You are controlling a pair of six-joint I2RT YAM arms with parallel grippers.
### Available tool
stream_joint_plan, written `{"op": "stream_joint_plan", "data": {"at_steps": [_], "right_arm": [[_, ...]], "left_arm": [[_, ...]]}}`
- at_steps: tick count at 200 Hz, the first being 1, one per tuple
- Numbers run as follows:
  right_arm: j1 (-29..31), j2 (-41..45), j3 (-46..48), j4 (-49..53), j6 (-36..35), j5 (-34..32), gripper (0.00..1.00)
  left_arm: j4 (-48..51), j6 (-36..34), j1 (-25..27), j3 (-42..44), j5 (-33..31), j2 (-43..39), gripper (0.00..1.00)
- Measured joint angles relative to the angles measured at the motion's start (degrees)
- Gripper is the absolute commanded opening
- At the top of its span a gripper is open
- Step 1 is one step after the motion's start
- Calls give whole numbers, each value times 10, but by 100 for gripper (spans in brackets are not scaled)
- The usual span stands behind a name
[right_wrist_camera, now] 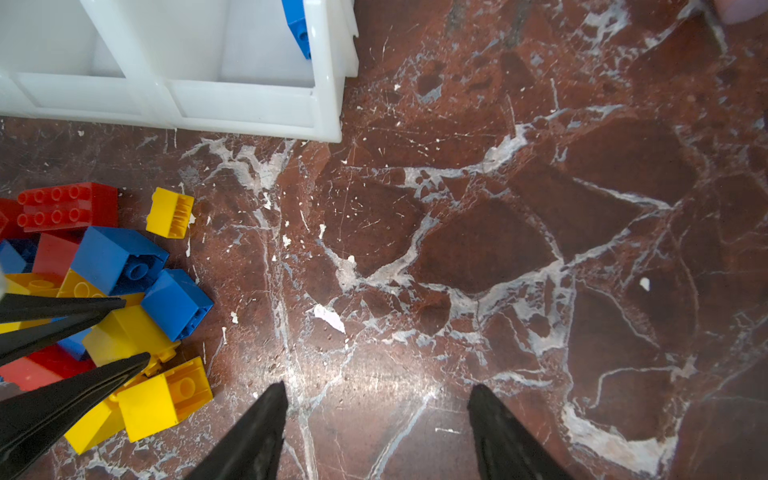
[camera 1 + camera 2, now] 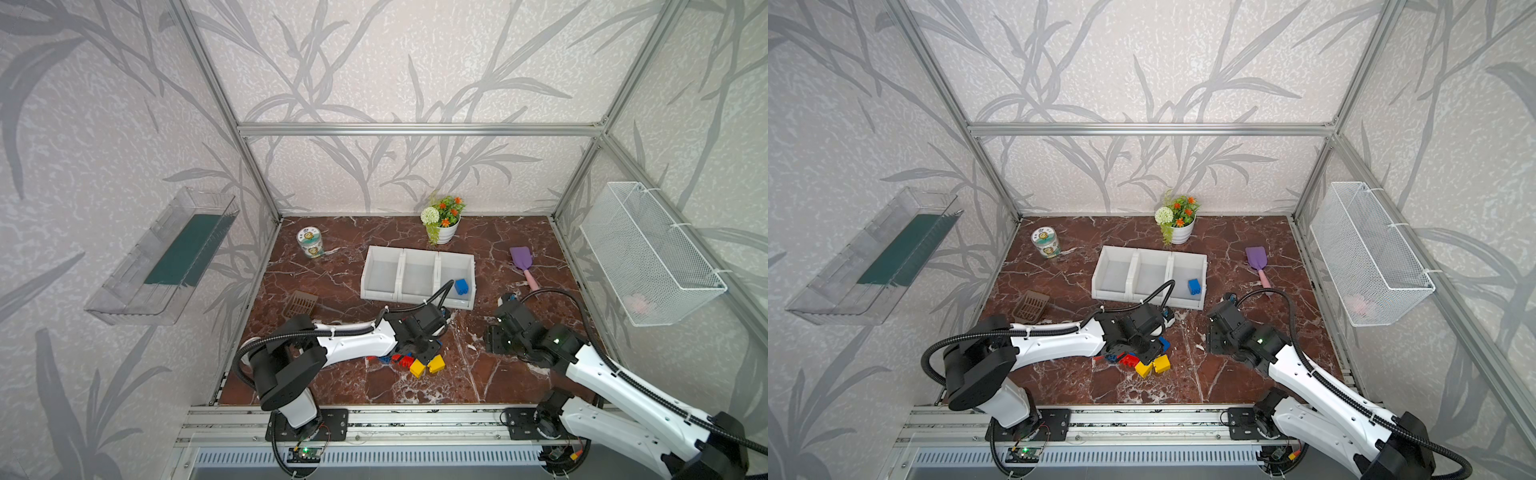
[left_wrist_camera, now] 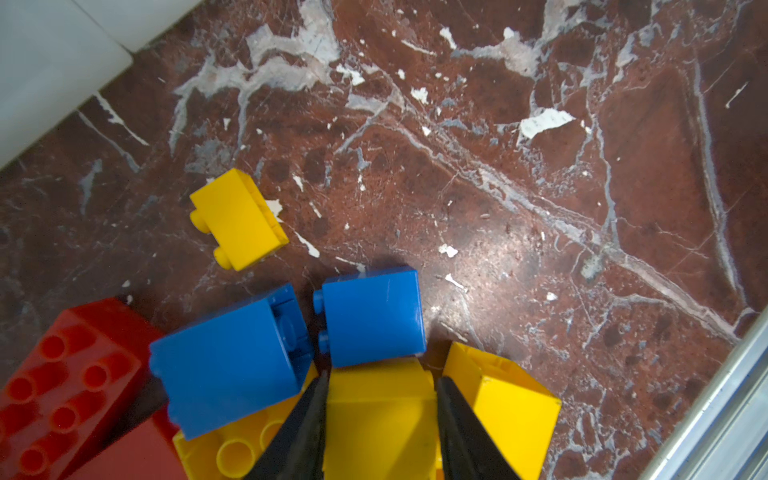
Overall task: Sort the legos into containers by color
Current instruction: 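Lower the left gripper onto a yellow brick in the pile and grasp it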
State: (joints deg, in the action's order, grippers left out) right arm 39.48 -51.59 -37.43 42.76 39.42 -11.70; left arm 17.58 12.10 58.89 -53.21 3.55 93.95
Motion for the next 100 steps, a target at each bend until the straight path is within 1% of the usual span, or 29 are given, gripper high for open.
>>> {"op": "stream_joint_plan", "data": {"at_steps": [25,100], "right_arm": [[0,0,0,0,0,0,70],[0,1,-7,11,0,-4,70]], "left_arm": [[2,-2,0,-2,-6,0,34],[44,-3,-5,-59,-51,-8,34]]}}
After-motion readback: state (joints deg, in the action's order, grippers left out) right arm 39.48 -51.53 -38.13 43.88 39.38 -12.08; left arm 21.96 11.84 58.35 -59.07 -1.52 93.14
